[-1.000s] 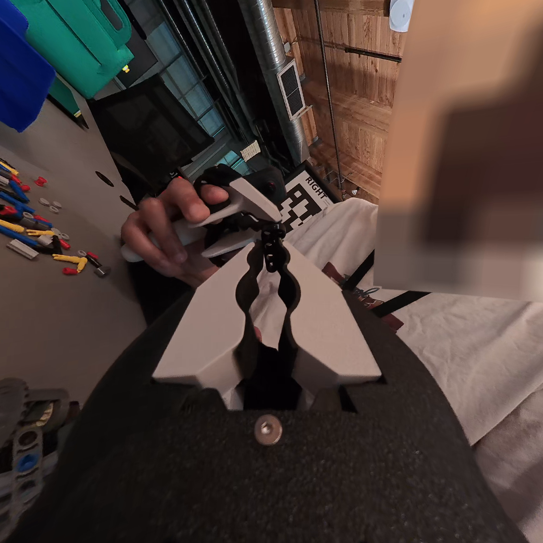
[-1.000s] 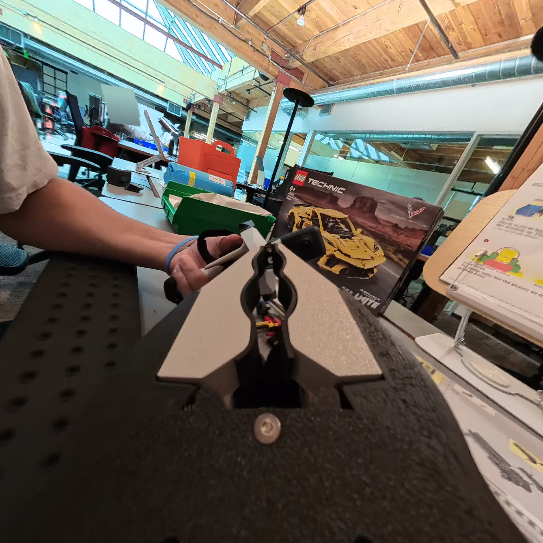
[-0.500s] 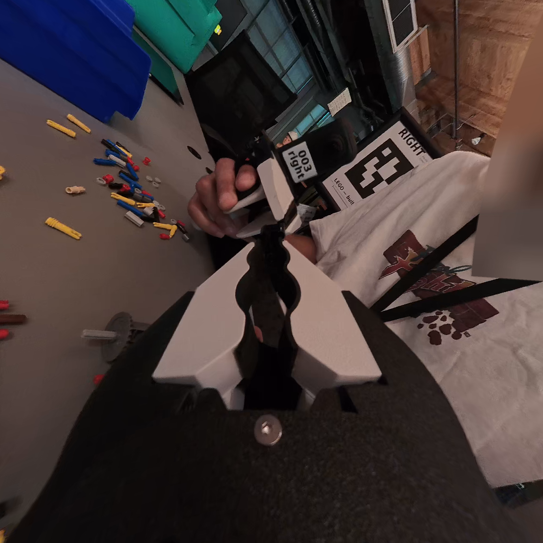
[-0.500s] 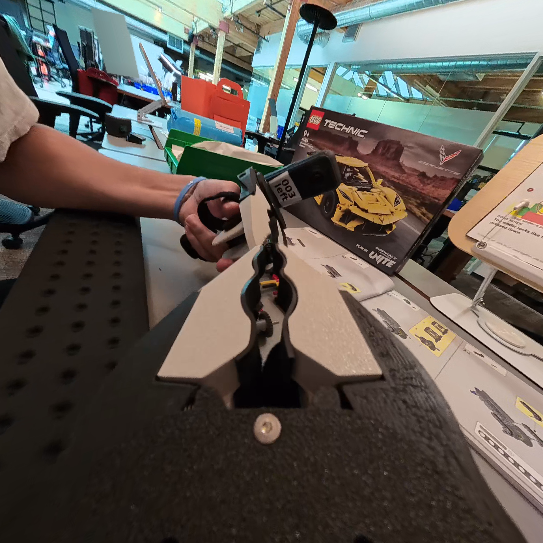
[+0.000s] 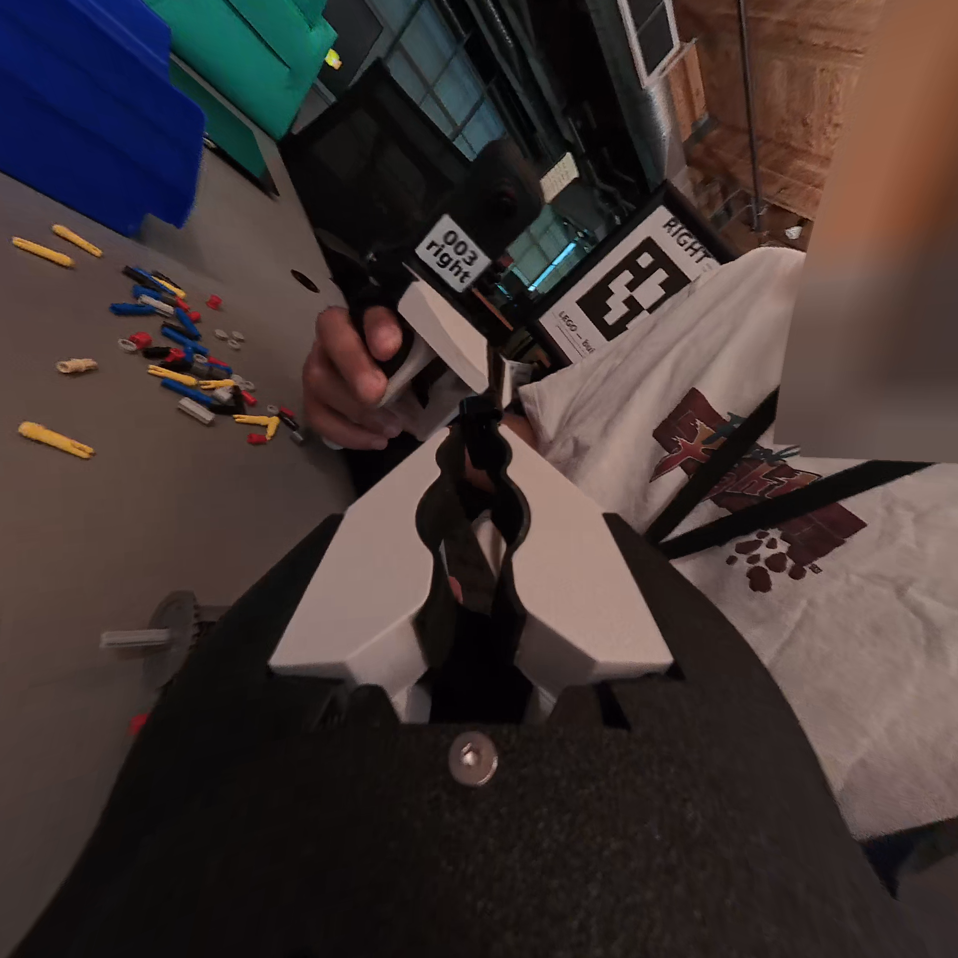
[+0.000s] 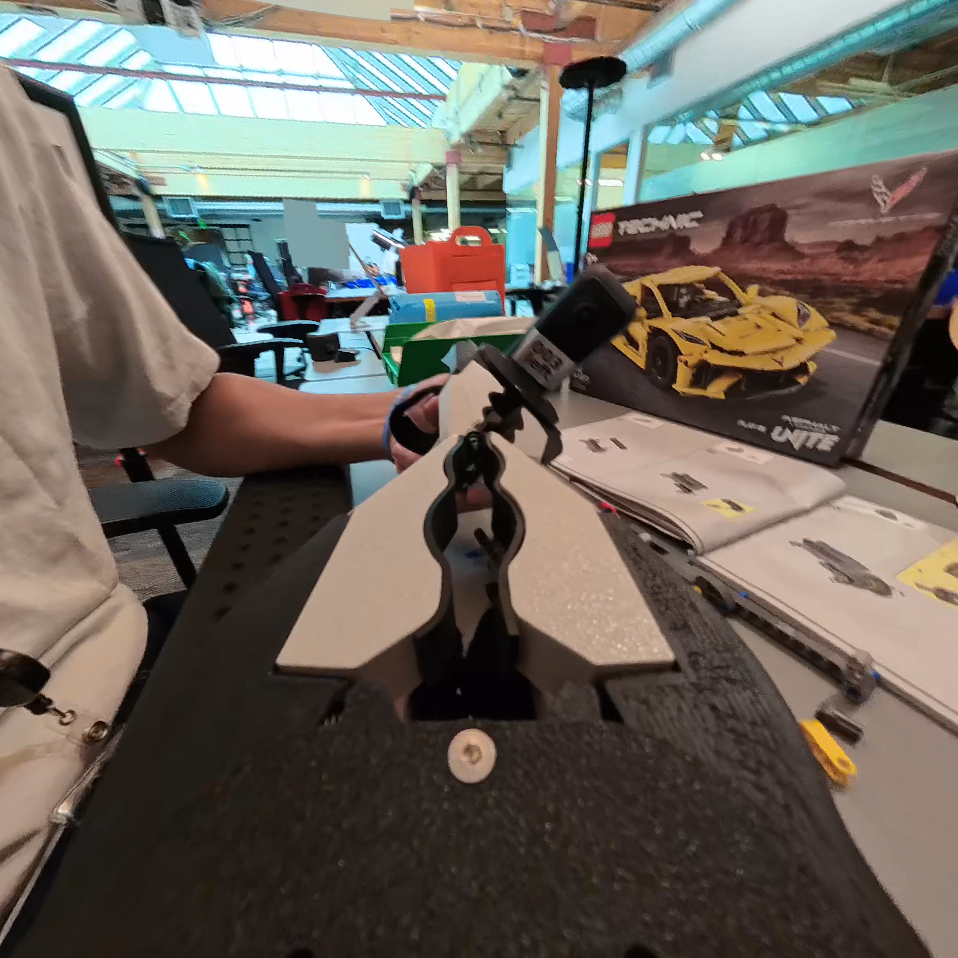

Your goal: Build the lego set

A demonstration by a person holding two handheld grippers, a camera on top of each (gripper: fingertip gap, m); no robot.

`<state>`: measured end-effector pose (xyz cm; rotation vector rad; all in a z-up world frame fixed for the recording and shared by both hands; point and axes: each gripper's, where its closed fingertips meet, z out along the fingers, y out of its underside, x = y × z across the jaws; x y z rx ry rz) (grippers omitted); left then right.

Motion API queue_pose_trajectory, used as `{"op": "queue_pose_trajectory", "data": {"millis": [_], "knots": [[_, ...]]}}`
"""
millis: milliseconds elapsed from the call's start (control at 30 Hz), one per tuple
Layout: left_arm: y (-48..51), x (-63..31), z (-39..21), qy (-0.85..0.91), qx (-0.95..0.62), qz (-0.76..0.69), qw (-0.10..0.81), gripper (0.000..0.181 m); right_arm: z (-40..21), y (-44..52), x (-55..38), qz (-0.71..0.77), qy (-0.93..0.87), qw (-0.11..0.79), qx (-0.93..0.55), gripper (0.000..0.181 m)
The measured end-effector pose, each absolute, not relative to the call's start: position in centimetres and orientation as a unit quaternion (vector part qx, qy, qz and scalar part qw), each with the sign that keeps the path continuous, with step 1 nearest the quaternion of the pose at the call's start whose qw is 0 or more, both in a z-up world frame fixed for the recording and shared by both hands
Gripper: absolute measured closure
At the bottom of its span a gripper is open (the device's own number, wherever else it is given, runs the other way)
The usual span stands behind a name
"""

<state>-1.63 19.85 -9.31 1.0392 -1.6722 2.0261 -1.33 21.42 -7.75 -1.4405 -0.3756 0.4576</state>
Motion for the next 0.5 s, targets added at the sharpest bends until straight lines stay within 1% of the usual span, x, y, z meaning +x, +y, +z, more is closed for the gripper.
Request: {"op": "queue_pose_trajectory", "data": {"millis": [33, 133, 200, 233, 300, 367, 500], "knots": [[20.2, -1.1, -9.7, -0.591, 0.377, 0.7, 0.136, 0.175, -8.1, 21.7, -0.9, 0.199, -0.161, 0.705, -0.662, 0.176], [21.3, 0.3, -10.3, -0.61, 0.402, 0.682, 0.05, 0.175, -8.0, 22.2, 0.7, 0.181, -0.119, 0.712, -0.668, 0.166], [21.3, 0.7, -10.5, -0.639, 0.392, 0.661, -0.015, 0.175, -8.5, 22.5, 1.6, 0.175, -0.096, 0.701, -0.685, 0.165], [21.2, 0.8, -10.5, -0.652, 0.383, 0.652, -0.047, 0.175, -8.5, 22.5, 1.9, 0.173, -0.086, 0.7, -0.688, 0.169], [20.7, 0.7, -10.0, -0.661, 0.363, 0.652, -0.076, 0.175, -8.0, 22.0, 1.9, 0.181, -0.092, 0.71, -0.674, 0.172], [20.5, 0.6, -9.7, -0.667, 0.346, 0.652, -0.1, 0.175, -7.7, 21.4, 1.2, 0.221, -0.101, 0.707, -0.665, 0.174], [20.9, 0.7, -9.3, -0.675, 0.327, 0.645, -0.146, 0.175, -7.4, 20.6, 1.1, 0.27, -0.1, 0.701, -0.653, 0.174]]}}
